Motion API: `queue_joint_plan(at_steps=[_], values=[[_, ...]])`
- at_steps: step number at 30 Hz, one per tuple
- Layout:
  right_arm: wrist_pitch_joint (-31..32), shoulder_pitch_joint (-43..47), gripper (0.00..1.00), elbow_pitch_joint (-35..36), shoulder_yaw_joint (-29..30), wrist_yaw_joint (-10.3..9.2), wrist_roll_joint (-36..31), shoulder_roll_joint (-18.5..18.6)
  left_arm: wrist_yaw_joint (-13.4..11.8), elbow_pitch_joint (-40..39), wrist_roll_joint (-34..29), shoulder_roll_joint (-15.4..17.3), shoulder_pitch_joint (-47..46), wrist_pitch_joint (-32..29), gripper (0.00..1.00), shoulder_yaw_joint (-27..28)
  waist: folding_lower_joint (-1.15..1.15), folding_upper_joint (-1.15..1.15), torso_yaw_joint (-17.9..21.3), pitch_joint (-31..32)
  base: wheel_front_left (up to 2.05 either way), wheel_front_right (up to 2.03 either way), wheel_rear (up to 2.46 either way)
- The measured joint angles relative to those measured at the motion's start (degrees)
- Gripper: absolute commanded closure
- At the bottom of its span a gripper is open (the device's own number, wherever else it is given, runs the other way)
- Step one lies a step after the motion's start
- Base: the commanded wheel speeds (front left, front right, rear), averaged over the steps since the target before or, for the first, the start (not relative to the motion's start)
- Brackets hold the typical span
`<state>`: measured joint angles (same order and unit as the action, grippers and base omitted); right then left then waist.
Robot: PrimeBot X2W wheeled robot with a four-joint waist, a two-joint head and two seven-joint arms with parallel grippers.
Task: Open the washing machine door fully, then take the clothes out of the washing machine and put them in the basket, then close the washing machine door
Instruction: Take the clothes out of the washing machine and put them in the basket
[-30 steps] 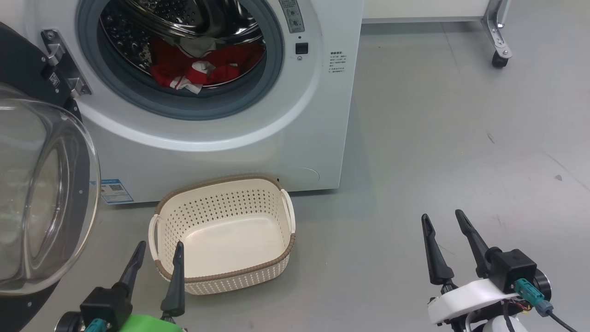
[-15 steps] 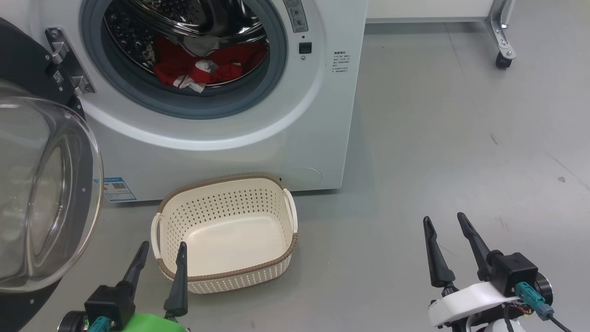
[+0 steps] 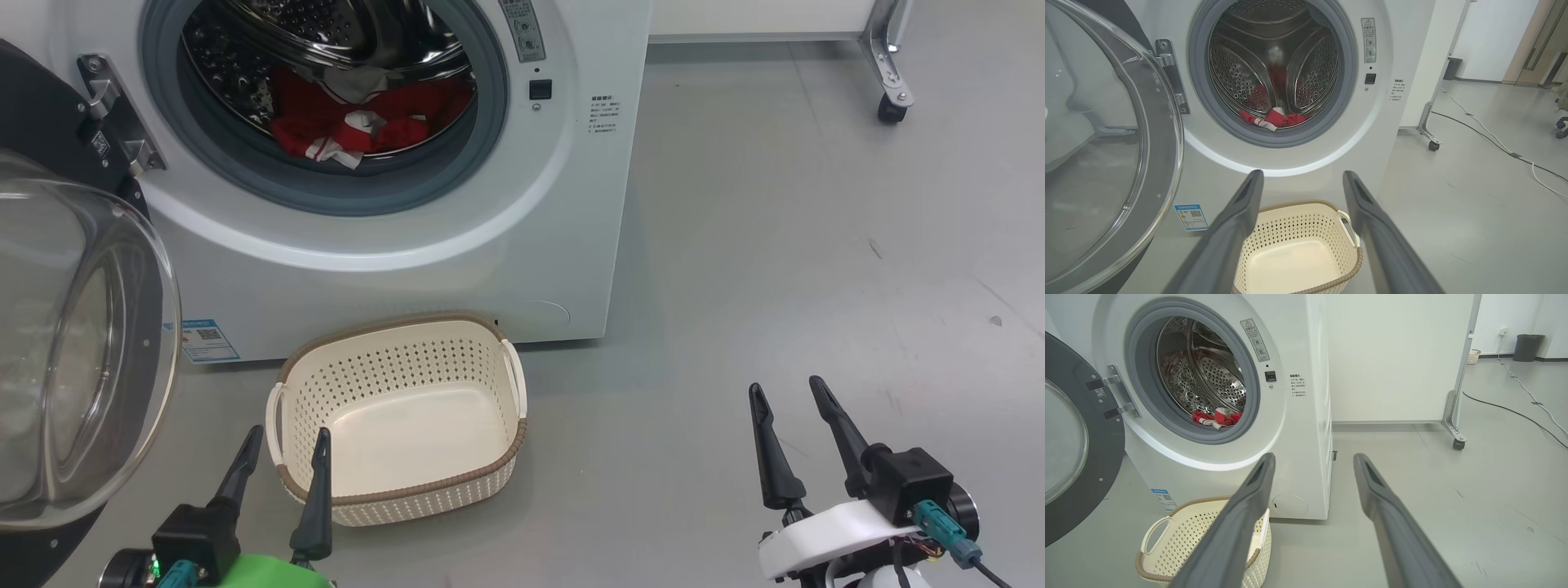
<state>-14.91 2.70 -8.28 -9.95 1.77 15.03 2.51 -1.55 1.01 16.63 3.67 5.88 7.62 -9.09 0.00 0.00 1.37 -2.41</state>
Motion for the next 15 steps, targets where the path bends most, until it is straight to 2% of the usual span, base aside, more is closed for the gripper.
queue_joint_plan(at_steps=[15], values=[[0.0,0.13,0.0,0.23,0.03,-0.34,0.01,0.0,-0.25,-0.63,0.0,0.0,0.01,-0.08,0.0,-0.24,0.0,0.0,0.2,-0.4,0.84,-0.84,0.0]])
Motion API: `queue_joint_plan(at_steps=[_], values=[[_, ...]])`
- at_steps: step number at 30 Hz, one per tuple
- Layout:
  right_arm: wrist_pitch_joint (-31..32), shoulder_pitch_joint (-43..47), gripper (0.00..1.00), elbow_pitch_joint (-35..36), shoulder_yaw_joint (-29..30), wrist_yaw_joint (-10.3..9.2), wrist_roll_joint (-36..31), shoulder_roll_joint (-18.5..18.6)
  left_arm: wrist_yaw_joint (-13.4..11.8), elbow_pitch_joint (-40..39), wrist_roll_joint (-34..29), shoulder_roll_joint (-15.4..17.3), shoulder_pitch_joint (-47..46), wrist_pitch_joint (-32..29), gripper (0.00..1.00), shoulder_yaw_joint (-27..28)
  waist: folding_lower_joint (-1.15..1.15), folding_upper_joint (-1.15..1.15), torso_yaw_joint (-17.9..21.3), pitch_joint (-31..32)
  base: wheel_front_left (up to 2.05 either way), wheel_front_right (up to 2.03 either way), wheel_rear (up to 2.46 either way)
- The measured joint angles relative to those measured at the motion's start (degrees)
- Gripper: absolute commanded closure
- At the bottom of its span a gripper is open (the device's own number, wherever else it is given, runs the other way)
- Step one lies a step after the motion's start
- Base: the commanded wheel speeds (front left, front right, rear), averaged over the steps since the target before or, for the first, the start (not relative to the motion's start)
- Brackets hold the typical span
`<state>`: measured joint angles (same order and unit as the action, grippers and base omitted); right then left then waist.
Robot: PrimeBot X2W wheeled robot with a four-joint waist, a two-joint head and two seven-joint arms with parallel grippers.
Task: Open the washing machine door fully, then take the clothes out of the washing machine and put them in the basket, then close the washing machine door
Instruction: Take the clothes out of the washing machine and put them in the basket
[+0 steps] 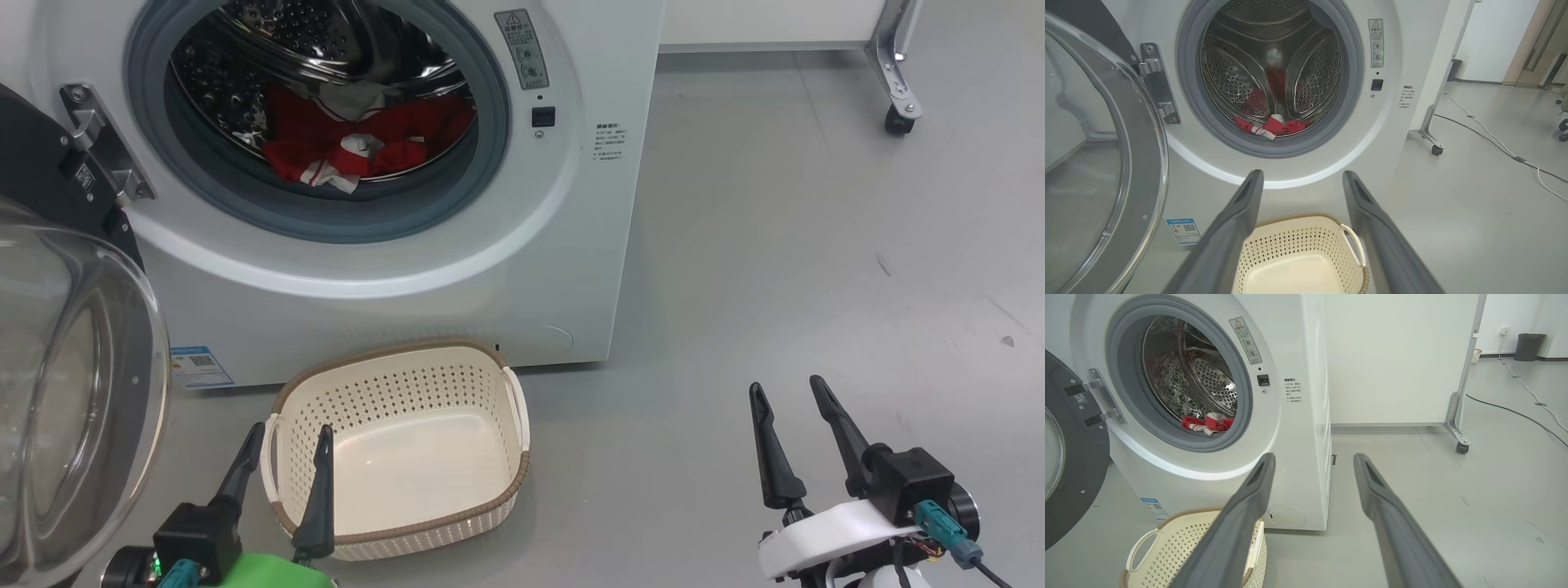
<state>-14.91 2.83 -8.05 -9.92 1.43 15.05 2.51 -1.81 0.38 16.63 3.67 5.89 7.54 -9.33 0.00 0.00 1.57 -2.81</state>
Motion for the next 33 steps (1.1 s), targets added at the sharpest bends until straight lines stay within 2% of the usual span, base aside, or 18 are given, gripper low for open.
queue_joint_plan(at_steps=[16,33], values=[[0.0,0.0,0.0,0.16,-0.01,0.0,0.09,-0.01,-0.15,-0.29,0.0,0.02,0.0,0.01,0.0,0.14,0.0,0.0,-0.32,-0.4,0.8,-0.8,0.0],[0.0,0.0,0.0,0.11,-0.25,0.0,0.08,-0.01,-0.42,-0.26,0.01,0.02,-0.01,0.09,0.0,0.48,0.0,0.0,-0.32,-0.59,0.15,-0.15,0.0]])
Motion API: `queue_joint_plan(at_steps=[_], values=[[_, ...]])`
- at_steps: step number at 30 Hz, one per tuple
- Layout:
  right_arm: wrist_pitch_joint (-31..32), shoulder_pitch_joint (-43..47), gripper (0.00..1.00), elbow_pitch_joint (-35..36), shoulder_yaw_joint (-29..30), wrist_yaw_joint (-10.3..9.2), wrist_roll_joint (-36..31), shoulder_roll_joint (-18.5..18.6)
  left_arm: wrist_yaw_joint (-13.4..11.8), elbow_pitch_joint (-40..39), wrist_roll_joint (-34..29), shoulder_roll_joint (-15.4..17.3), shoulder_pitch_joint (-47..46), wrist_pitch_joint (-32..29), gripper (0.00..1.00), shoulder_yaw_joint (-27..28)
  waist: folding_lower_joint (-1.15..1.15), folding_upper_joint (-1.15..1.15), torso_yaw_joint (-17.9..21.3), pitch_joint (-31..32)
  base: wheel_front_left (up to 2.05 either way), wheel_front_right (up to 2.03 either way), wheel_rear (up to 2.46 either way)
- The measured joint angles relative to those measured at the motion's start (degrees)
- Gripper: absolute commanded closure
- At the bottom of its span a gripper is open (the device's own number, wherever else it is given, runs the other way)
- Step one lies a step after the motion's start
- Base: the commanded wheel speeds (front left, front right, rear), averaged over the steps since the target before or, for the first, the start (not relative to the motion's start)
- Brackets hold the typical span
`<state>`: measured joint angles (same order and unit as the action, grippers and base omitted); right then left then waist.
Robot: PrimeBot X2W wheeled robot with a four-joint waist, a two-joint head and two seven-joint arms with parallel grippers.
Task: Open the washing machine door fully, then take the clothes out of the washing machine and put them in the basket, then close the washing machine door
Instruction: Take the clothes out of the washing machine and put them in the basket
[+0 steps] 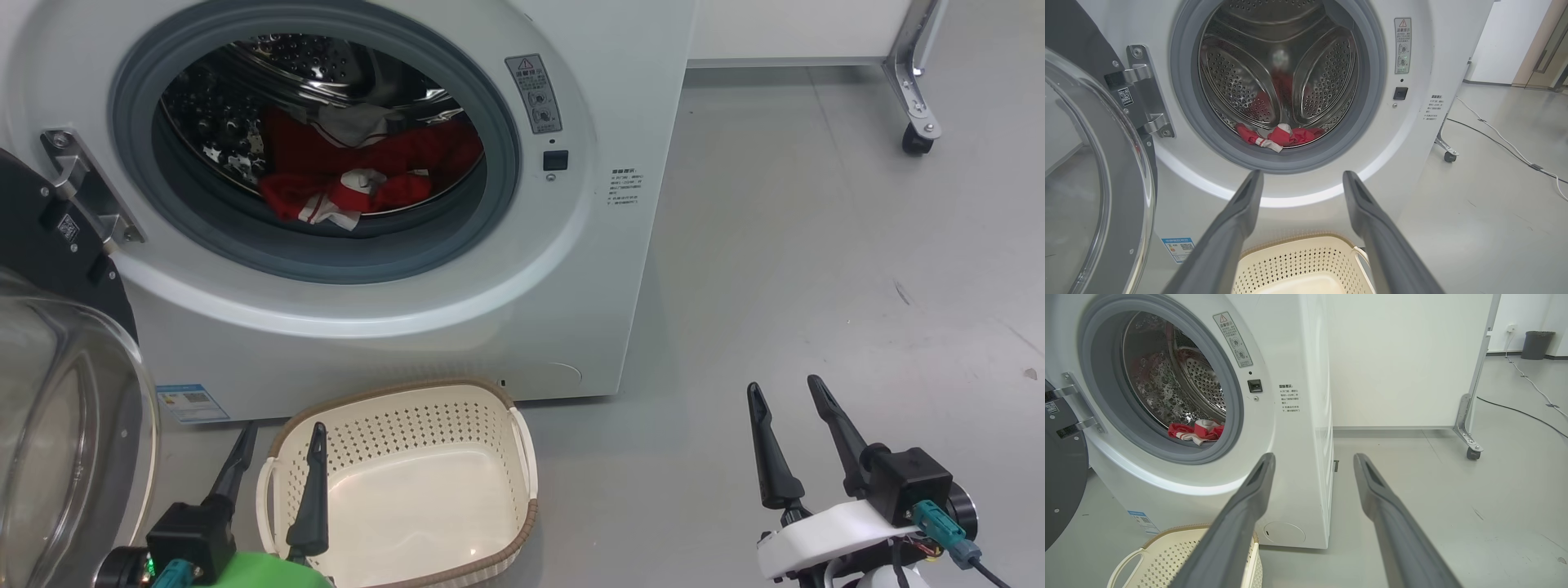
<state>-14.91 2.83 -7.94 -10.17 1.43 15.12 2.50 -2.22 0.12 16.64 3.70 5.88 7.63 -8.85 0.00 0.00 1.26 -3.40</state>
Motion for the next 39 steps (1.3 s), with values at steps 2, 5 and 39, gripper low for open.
queue_joint_plan(at_steps=[2,5,39], values=[[0.0,0.0,0.0,0.0,-0.02,0.0,0.0,0.0,0.0,0.0,0.0,0.0,0.0,0.0,0.0,0.0,0.0,0.0,0.01,-0.07,0.0,0.0,0.0],[0.0,0.0,0.0,0.0,-0.03,0.0,0.0,0.0,0.0,0.0,0.0,0.0,0.0,0.0,0.0,0.0,0.0,0.0,0.01,-0.21,0.0,0.0,0.0],[0.0,-7.38,0.0,5.7,-2.22,-0.03,-1.46,0.05,-1.52,1.35,-3.64,0.92,-15.0,-3.38,0.0,-0.45,0.0,0.0,0.46,-16.02,0.0,0.0,0.0]])
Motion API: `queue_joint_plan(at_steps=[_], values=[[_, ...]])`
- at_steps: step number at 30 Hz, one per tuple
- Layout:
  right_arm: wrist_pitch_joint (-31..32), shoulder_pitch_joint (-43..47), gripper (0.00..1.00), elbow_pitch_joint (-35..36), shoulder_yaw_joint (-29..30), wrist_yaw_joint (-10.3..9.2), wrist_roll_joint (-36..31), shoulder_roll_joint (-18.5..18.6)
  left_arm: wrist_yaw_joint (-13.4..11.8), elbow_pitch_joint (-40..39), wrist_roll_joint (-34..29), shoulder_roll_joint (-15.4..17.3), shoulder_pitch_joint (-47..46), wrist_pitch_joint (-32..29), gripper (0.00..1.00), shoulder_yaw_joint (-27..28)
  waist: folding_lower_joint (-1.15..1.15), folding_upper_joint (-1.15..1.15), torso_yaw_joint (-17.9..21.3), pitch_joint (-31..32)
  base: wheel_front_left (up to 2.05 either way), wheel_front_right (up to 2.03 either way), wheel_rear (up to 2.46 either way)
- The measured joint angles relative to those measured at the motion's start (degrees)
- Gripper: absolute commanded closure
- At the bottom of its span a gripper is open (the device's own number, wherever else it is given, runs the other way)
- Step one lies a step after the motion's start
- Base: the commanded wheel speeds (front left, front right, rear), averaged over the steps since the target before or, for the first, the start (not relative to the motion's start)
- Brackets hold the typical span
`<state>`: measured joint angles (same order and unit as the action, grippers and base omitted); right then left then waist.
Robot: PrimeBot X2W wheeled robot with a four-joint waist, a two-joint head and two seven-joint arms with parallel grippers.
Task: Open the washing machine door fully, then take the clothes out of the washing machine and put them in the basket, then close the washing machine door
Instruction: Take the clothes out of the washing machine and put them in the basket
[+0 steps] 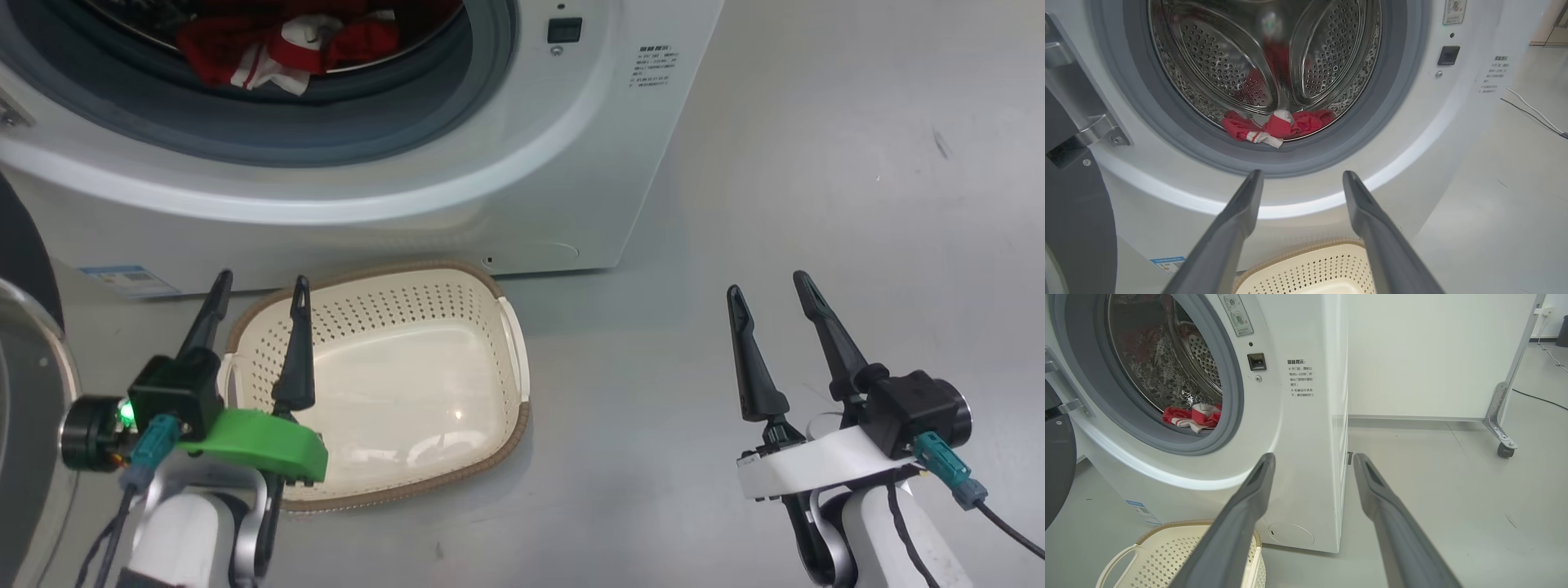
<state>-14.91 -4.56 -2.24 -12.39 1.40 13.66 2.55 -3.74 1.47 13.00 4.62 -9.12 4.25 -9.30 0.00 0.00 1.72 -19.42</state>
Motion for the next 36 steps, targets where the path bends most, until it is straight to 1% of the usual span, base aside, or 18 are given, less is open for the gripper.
queue_joint_plan(at_steps=[3,6,13,15,20,23,25,29,30,33,36], values=[[-0.01,-1.5,0.0,0.53,-0.73,-0.05,0.0,0.01,0.32,0.68,0.01,0.32,-3.58,-0.81,0.0,-0.09,0.0,0.0,0.24,-2.39,0.0,0.0,0.0],[-0.01,-3.02,0.0,0.98,-1.29,-0.11,0.89,0.02,1.41,1.82,0.15,0.75,-7.51,-2.35,0.0,-0.08,0.0,0.0,0.6,-4.82,0.0,0.0,0.0],[-0.01,-6.89,0.0,1.97,-2.33,-0.59,1.79,0.12,3.98,4.53,3.7,1.0,-17.4,-7.72,0.0,0.16,0.0,0.0,1.72,-10.45,0.0,0.0,0.0],[-0.01,-8.14,0.0,2.21,-2.9,-1.01,2.55,0.16,4.43,5.21,3.86,1.6,-20.58,-9.5,0.0,0.3,0.0,0.0,2.11,-12.09,0.0,0.0,0.0],[-0.01,-11.5,0.0,2.9,-4.05,-1.1,4.43,0.29,5.15,6.78,4.66,3.74,-28.7,-14.19,0.0,1.94,0.01,0.0,3.3,-16.12,0.0,0.0,0.0],[-0.01,-13.58,0.0,2.99,-4.83,-1.16,5.16,0.3,5.73,8.7,4.66,5.34,-33.31,-16.16,0.0,2.75,0.01,0.0,4.24,-18.37,0.0,0.0,0.0],[-0.01,-14.51,0.0,2.92,-5.24,-1.57,5.82,0.31,6.12,10.34,4.65,6.23,-35.82,-17.7,0.0,3.12,0.01,0.0,5.03,-19.6,0.0,0.0,0.0],[-0.01,-15.56,0.0,2.71,-6.09,-1.69,7.3,0.33,6.57,13.4,4.66,7.4,-40.62,-20.79,0.0,3.36,0.01,0.0,7.07,-21.27,0.0,0.0,0.0],[-0.01,-15.7,0.0,2.67,-6.24,-2.11,7.46,0.33,6.57,14.07,4.66,7.46,-41.79,-21.64,0.0,3.36,0.01,0.0,7.55,-21.62,0.0,0.0,0.0],[-0.01,-16.43,0.0,2.33,-6.83,-2.13,7.99,0.34,6.81,16.36,4.65,7.94,-45.12,-22.81,0.0,3.44,0.01,0.0,8.86,-22.56,0.0,0.0,0.0],[-0.01,-16.85,0.0,2.1,-7.67,-2.15,8.44,0.33,6.9,18.38,4.45,9.5,-48.0,-24.43,0.0,3.72,0.01,0.0,10.08,-23.2,0.0,0.0,0.0]])
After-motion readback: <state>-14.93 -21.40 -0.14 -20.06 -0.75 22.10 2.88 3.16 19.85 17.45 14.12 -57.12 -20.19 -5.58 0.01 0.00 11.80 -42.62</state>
